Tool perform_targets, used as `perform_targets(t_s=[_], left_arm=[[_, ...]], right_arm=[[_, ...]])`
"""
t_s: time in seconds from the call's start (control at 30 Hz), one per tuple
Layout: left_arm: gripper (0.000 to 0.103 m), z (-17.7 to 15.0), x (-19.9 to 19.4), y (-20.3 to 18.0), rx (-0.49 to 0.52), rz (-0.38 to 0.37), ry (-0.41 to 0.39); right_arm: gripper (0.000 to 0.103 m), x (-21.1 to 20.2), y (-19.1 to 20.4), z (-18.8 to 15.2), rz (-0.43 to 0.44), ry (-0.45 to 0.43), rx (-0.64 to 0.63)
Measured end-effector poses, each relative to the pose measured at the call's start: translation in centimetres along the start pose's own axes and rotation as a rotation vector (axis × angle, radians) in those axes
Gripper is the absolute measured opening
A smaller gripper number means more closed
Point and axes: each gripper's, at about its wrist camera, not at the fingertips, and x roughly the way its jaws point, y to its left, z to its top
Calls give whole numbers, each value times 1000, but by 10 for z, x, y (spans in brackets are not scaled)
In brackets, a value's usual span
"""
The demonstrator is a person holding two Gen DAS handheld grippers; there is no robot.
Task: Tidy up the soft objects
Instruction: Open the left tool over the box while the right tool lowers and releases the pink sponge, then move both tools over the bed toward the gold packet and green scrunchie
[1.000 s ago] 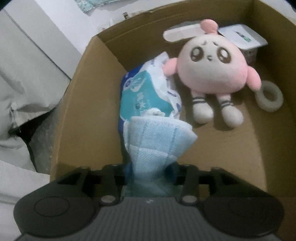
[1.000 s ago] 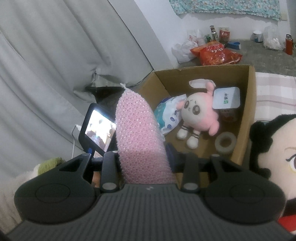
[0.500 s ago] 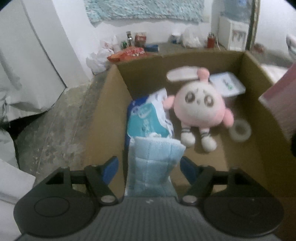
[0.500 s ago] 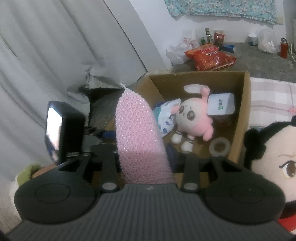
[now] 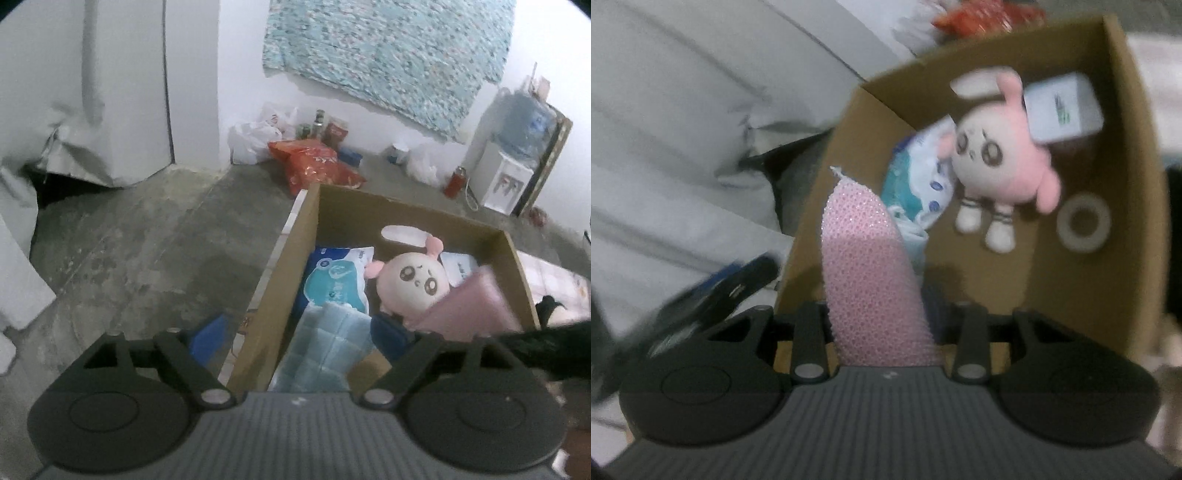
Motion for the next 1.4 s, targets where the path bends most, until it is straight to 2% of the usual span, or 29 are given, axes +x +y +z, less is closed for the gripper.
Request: perform_targets(t_s=[0.07, 0.13, 0.2, 0.3, 0.33, 0.4, 0.47, 0.73, 0.8, 0.9, 0.97, 1.0, 1.07, 1.23, 1.33, 1.4], left_arm=[[87, -2, 0, 5, -16, -4, 1], [87, -4, 0, 9, -22, -1, 3], [87, -5, 1, 11, -28, -4, 7], [87, -7, -1, 13, -33, -22, 3], [87, -8, -2, 13, -31, -26, -1], [87, -8, 0, 12, -28, -31, -5], [87, -8, 1, 13, -32, -36, -4], [87, -11, 4, 19, -50, -45, -4], [87, -12, 5, 20, -53, -44, -3], [87, -13, 6, 20, -56, -47, 1], [87, -13, 7, 19, -52, -50, 3], [87, -14, 7, 18, -50, -50, 4], [87, -14, 6, 16, -46, -53, 4], [87, -15, 1, 14, -52, -52, 0], [87, -15, -2, 12, -61, -44, -1], [87, -14, -6, 11, -65, -43, 0]], right_arm=[[48, 21, -9, 4, -15, 34, 61], [56, 39, -16, 7, -69, 59, 74], [57, 51, -26, 6, -139, 79, 96], [58, 51, -35, 3, -160, 88, 125], [57, 51, -34, 2, -146, 97, 116], [54, 50, -29, -2, -173, 102, 104], [35, 50, -24, -4, -204, 88, 97], [30, 49, -24, 0, -187, -72, 185], [30, 51, -24, 0, -176, -88, 184], [36, 56, -26, 2, -173, -84, 145], [52, 60, -24, 1, -198, -57, 114], [56, 61, -23, 1, -209, -45, 102], [77, 61, -21, 0, -247, -31, 75], [90, 61, -12, 1, -302, -23, -34], [91, 61, 0, 1, -349, -32, -153], [91, 54, 4, 0, -331, -61, -190]])
